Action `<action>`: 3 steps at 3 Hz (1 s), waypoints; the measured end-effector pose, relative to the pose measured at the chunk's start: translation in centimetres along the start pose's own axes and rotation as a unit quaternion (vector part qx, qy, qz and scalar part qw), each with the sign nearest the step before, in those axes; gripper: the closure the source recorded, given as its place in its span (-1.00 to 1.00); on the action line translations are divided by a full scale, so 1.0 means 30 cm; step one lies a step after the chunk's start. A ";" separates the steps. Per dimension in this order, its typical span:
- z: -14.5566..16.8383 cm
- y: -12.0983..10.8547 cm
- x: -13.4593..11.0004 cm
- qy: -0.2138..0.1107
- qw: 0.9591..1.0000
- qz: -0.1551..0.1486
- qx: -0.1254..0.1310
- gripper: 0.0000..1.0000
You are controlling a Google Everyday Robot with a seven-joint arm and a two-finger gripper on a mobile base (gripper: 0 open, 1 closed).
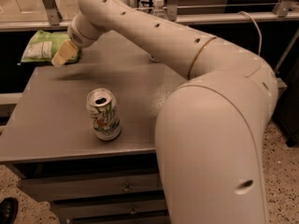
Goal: Move green rice chip bag near 7up can
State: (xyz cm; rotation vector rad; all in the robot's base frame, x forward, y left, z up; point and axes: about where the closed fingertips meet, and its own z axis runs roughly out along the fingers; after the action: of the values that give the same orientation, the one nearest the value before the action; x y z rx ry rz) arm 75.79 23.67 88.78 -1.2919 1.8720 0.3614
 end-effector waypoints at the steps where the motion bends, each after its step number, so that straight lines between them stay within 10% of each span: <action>1: 0.087 0.011 -0.018 0.003 1.000 0.006 -0.008 -1.00; 3: 0.161 -0.019 0.002 -0.003 1.000 0.006 0.005 -0.08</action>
Offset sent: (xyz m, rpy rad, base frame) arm 0.0361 0.0372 -0.0355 0.0144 0.0222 -0.0150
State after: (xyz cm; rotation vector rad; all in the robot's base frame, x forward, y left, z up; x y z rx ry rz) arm 78.49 26.41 85.82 -1.2721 1.8759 0.3618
